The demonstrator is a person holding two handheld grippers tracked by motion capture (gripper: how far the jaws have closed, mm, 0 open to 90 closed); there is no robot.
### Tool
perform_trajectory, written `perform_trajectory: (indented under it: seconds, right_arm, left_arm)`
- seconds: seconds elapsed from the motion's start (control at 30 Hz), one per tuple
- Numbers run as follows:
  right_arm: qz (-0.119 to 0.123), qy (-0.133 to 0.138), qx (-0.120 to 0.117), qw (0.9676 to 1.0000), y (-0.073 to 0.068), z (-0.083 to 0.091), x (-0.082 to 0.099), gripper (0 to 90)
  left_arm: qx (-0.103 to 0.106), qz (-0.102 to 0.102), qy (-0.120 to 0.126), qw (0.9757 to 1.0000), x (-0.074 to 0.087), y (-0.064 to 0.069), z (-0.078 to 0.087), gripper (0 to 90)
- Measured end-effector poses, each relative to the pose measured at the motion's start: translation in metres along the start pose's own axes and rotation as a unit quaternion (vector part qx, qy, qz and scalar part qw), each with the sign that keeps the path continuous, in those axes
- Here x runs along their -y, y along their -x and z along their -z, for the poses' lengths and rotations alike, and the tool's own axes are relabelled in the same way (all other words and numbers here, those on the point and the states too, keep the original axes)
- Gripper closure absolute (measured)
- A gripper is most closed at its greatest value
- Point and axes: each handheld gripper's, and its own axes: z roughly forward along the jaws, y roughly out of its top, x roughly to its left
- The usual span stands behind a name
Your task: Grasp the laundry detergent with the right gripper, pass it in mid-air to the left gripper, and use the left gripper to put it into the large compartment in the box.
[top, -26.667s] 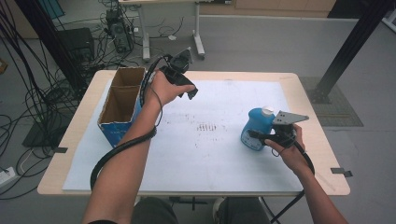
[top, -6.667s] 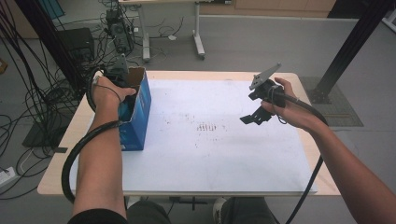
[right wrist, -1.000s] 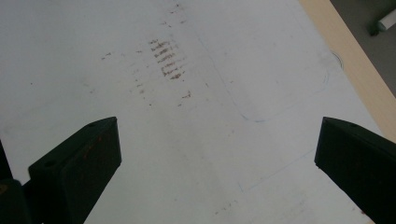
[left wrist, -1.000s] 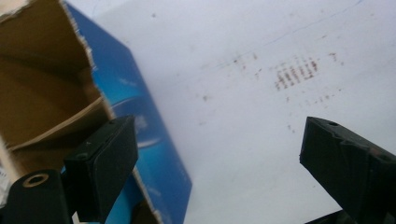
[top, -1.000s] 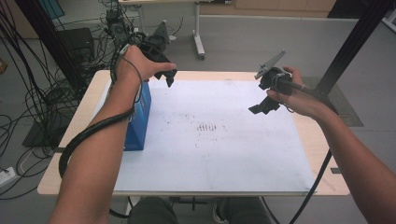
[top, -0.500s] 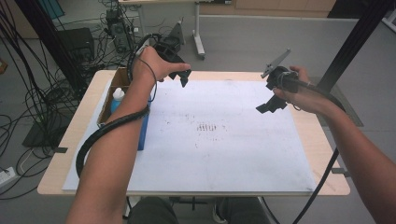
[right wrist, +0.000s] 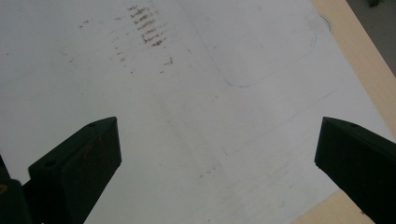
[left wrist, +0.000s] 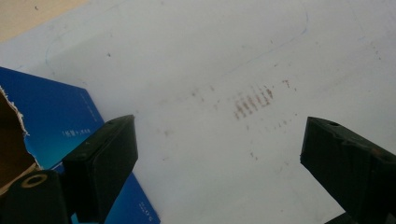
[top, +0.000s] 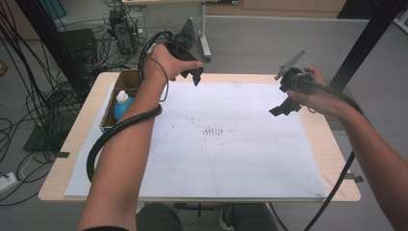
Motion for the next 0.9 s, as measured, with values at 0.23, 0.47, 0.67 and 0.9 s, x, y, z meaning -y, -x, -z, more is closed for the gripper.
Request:
perform_trajectory:
  seconds: [0.23, 0.47, 0.67, 0.9]
  right_arm:
    - [0.000, -0.004, -0.001, 1.0000, 0.0017, -0.0001, 0.0017, 0.3]
    - [0.003, -0.009, -0.004, 0.9999, 0.0022, -0.0014, -0.0006, 0.3]
    - [0.004, -0.012, -0.004, 0.9999, 0.0027, -0.0016, -0.0020, 0.3]
    - [0.003, -0.013, -0.004, 0.9999, 0.0035, -0.0010, -0.0017, 0.4]
  left_arm:
    - [0.001, 0.001, 0.003, 1.0000, -0.0011, -0.0021, -0.0018, 11.6]
    - [0.005, 0.003, 0.004, 1.0000, -0.0008, -0.0072, -0.0044, 11.6]
    - [0.005, 0.003, 0.007, 1.0000, -0.0018, -0.0091, -0.0042, 11.7]
    - [0.007, 0.003, 0.006, 1.0000, -0.0020, -0.0099, -0.0061, 11.9]
